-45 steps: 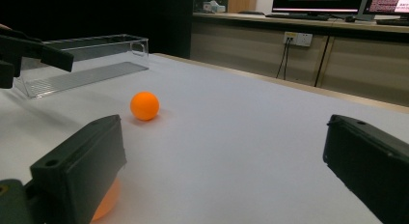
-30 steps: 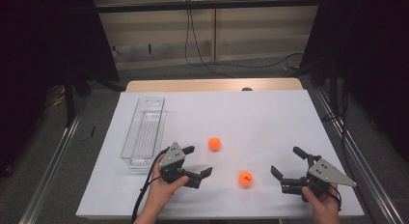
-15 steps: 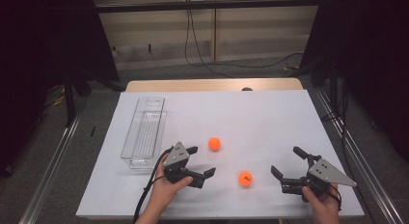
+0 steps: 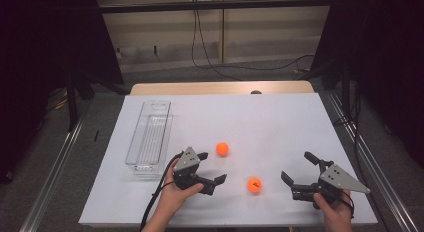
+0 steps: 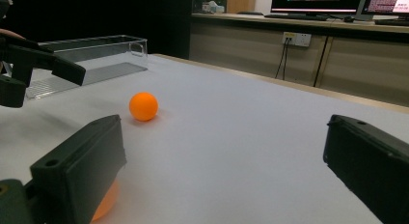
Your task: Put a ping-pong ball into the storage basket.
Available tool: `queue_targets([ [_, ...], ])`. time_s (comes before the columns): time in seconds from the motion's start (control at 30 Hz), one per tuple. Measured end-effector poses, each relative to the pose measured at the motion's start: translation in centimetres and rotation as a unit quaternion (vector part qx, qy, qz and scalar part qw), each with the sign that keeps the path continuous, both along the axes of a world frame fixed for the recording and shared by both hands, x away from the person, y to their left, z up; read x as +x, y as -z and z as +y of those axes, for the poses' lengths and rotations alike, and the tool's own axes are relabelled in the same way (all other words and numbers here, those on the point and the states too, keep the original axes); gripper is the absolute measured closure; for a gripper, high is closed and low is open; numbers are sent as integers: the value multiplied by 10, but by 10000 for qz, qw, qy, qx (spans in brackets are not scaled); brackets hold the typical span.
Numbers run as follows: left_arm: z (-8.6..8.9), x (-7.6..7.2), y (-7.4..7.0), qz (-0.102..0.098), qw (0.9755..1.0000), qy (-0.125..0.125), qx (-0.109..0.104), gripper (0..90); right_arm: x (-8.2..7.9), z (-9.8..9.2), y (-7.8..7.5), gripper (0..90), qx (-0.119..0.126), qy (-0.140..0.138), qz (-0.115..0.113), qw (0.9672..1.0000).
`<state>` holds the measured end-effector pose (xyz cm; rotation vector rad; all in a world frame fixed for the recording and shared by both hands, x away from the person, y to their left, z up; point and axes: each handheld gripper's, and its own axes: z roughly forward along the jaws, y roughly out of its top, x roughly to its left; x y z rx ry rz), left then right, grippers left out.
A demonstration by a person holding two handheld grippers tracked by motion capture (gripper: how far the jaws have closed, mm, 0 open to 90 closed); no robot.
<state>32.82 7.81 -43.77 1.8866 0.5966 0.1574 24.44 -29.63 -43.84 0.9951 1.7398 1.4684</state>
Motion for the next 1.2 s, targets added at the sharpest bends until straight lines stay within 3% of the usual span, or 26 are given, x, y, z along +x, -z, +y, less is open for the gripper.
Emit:
queue_targets([
  [1.2, -20, 0, 4, 84, 9994, 168, 297, 28, 0, -1, 0, 5, -20, 10, -2, 10000],
])
